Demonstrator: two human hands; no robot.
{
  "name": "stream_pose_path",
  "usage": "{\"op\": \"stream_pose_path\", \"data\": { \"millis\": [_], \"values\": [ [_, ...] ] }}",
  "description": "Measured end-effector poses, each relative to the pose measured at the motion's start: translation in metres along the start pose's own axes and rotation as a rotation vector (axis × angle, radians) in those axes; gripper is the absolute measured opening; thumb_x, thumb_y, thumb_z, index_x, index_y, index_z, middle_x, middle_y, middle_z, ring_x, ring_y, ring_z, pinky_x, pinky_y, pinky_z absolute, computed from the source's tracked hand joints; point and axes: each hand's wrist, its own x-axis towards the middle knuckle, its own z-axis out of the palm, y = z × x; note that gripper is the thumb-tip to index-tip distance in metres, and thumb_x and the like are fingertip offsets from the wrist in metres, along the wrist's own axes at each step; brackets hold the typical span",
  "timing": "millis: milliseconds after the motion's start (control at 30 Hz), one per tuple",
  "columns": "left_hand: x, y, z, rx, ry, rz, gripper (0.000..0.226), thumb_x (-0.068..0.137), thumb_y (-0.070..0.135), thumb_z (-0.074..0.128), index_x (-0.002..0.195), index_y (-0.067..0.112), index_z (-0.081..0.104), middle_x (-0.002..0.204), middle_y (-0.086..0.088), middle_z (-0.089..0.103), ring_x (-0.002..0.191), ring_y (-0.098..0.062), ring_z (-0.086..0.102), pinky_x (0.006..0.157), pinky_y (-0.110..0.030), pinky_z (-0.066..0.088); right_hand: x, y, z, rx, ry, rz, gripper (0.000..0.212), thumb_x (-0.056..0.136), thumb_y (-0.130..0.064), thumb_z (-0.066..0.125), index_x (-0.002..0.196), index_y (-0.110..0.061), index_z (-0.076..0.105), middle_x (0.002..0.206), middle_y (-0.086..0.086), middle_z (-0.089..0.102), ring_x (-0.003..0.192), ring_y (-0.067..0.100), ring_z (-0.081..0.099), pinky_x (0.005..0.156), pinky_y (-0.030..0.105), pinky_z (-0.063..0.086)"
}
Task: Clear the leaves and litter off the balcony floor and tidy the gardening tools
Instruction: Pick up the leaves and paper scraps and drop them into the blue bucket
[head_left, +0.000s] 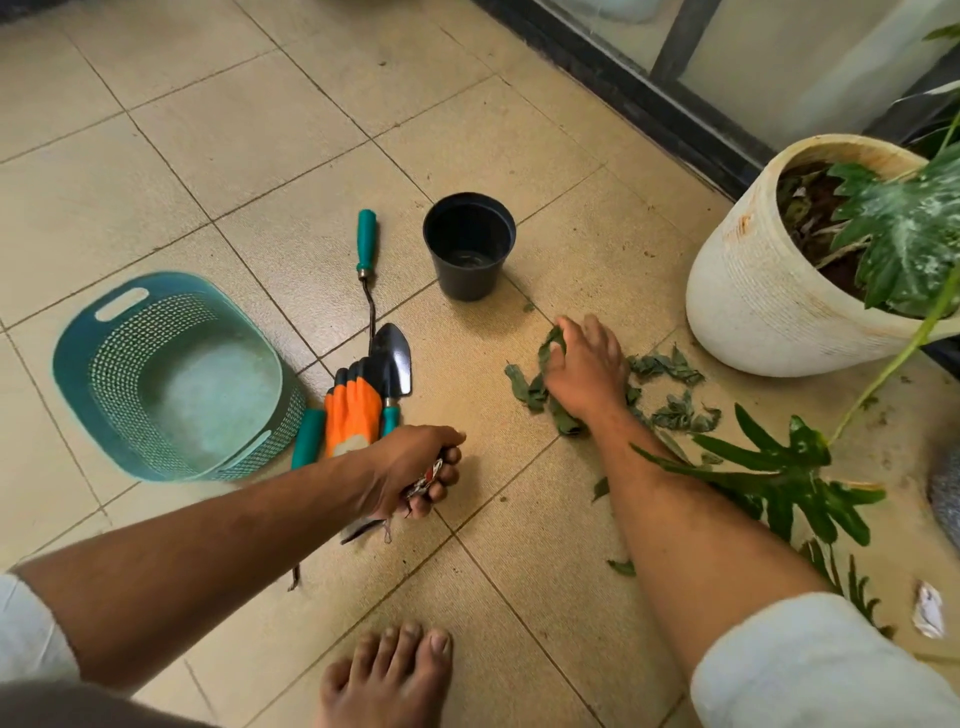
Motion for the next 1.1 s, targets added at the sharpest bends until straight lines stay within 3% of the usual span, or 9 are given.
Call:
{"op": "stream_pose_path", "data": {
  "millis": [100, 300, 467, 600, 667, 767, 833, 967, 1100],
  "values": [
    [-0.004, 0.000, -0.007, -0.012, 0.020, -0.017, 0.042, 0.109, 0.042, 0.051, 0.071, 0.026, 0.050, 0.063, 0.003, 0.047, 0.048, -0.013, 0.039, 0.042, -0.019, 0.026, -0.005, 0.004, 0.009, -0.044, -0.073, -0.129, 0.057, 0.109, -0.031, 0.042, 0.164, -0.033, 0.027, 0.176, 0.002, 0.005, 0.161, 0.029, -0.004, 0.128, 0.063, 0.006],
    [-0.004, -0.012, -0.008, -0.048, 0.040, -0.044, 0.043, 0.109, 0.041, 0.051, 0.068, 0.026, 0.049, 0.063, 0.003, 0.045, 0.049, -0.013, 0.038, 0.044, -0.020, 0.023, -0.061, -0.005, 0.034, -0.213, -0.108, -0.341, 0.070, 0.107, -0.046, 0.044, 0.167, -0.021, 0.017, 0.175, 0.000, 0.009, 0.160, 0.022, 0.004, 0.131, 0.049, 0.013],
    [-0.007, -0.017, -0.004, -0.067, 0.028, -0.040, 0.043, 0.108, 0.042, 0.052, 0.068, 0.026, 0.049, 0.063, 0.003, 0.046, 0.048, -0.013, 0.039, 0.044, -0.020, 0.024, -0.102, -0.006, 0.052, -0.133, 0.194, -0.394, 0.043, 0.106, -0.035, 0.045, 0.147, -0.025, 0.053, 0.155, -0.002, 0.047, 0.140, 0.015, 0.042, 0.114, 0.042, 0.038],
    [-0.011, -0.018, -0.005, -0.098, 0.015, -0.039, 0.043, 0.109, 0.040, 0.051, 0.068, 0.026, 0.049, 0.064, 0.003, 0.045, 0.047, -0.012, 0.038, 0.041, -0.019, 0.024, -0.070, -0.027, 0.033, -0.084, 0.399, -0.245, 0.041, 0.099, -0.020, 0.057, 0.139, -0.027, 0.056, 0.140, -0.004, 0.055, 0.122, 0.012, 0.048, 0.102, 0.040, 0.049],
    [-0.014, -0.019, -0.007, -0.106, 0.016, -0.033, 0.044, 0.109, 0.039, 0.051, 0.068, 0.025, 0.050, 0.064, 0.003, 0.045, 0.047, -0.012, 0.039, 0.042, -0.019, 0.023, -0.034, -0.035, 0.022, -0.063, 0.358, -0.188, 0.056, 0.097, -0.014, 0.059, 0.150, -0.025, 0.047, 0.152, -0.002, 0.047, 0.131, 0.014, 0.045, 0.106, 0.038, 0.049],
    [-0.015, -0.023, -0.015, -0.099, 0.039, -0.046, 0.044, 0.108, 0.041, 0.053, 0.067, 0.026, 0.050, 0.063, 0.003, 0.046, 0.047, -0.012, 0.040, 0.042, -0.019, 0.023, 0.014, -0.046, 0.009, -0.099, 0.153, -0.228, 0.077, 0.094, -0.005, 0.057, 0.164, -0.018, 0.027, 0.170, 0.001, 0.023, 0.152, 0.023, 0.029, 0.119, 0.042, 0.040],
    [-0.016, -0.027, -0.020, -0.098, 0.053, -0.056, 0.044, 0.108, 0.041, 0.053, 0.067, 0.025, 0.051, 0.063, 0.003, 0.047, 0.047, -0.012, 0.040, 0.042, -0.019, 0.024, 0.033, -0.051, 0.002, -0.153, 0.025, -0.256, 0.082, 0.092, 0.001, 0.056, 0.165, -0.013, 0.024, 0.173, 0.002, 0.016, 0.155, 0.026, 0.024, 0.123, 0.042, 0.036],
    [-0.017, -0.033, -0.024, -0.107, 0.065, -0.060, 0.044, 0.108, 0.040, 0.052, 0.067, 0.025, 0.051, 0.063, 0.003, 0.045, 0.047, -0.012, 0.039, 0.043, -0.020, 0.023, 0.028, -0.052, 0.003, -0.180, -0.012, -0.252, 0.078, 0.090, 0.006, 0.060, 0.162, -0.008, 0.033, 0.171, 0.006, 0.025, 0.153, 0.027, 0.030, 0.124, 0.037, 0.032],
    [-0.014, -0.033, -0.017, -0.125, 0.063, -0.047, 0.043, 0.108, 0.040, 0.053, 0.068, 0.025, 0.051, 0.064, 0.002, 0.045, 0.048, -0.013, 0.039, 0.043, -0.020, 0.024, -0.034, -0.042, 0.018, -0.187, 0.017, -0.291, 0.080, 0.089, 0.006, 0.067, 0.160, -0.010, 0.035, 0.162, 0.003, 0.032, 0.138, 0.018, 0.042, 0.115, 0.029, 0.043]
  ]
}}
